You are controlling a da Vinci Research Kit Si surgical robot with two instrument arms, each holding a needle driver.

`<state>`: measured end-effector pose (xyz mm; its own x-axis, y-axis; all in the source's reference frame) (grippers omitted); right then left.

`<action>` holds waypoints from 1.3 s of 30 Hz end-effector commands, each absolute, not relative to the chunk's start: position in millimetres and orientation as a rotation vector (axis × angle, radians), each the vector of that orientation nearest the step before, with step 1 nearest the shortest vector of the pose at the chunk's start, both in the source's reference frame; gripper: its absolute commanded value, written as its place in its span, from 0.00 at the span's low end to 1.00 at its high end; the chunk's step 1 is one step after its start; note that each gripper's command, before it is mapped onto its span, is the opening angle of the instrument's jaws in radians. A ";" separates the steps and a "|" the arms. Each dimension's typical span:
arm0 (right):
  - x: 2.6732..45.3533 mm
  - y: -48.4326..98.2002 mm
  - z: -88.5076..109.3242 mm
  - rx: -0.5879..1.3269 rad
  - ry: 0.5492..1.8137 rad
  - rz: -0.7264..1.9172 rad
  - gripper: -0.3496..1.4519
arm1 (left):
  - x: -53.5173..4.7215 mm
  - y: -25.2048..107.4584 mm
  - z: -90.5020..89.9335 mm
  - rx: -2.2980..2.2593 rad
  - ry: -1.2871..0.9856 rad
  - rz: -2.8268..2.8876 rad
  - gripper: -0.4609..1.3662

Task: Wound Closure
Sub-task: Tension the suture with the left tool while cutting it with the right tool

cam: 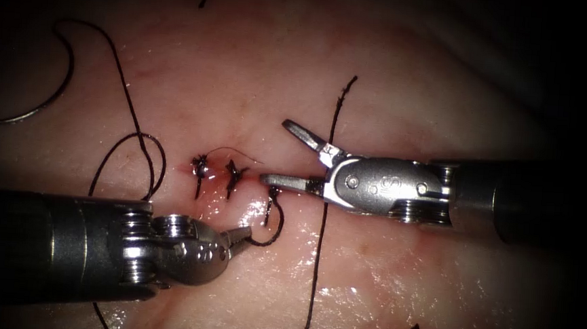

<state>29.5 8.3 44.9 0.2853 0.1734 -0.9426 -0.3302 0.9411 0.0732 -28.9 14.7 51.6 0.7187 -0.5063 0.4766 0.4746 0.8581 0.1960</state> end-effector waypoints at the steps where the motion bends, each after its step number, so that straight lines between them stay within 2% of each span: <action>1: 29.5 8.3 44.9 -0.146 1.237 0.339 0.67 | -28.9 14.7 51.6 0.059 -0.544 -0.543 0.06; 17: 28.4 9.2 43.9 -0.185 1.252 0.301 0.70 | -28.8 14.8 51.1 0.068 -0.544 -0.561 0.06; 29: 27.8 7.8 42.3 -0.225 1.282 0.199 0.72 | -27.9 15.2 50.0 0.086 -0.544 -0.569 0.06; 32: 27.9 7.2 41.9 -0.246 1.293 0.155 0.76 | -27.8 15.4 49.9 0.093 -0.541 -0.567 0.06; 39: 28.2 5.7 40.6 -0.265 1.314 0.107 0.76 | -27.6 15.7 49.5 0.090 -0.529 -0.569 0.06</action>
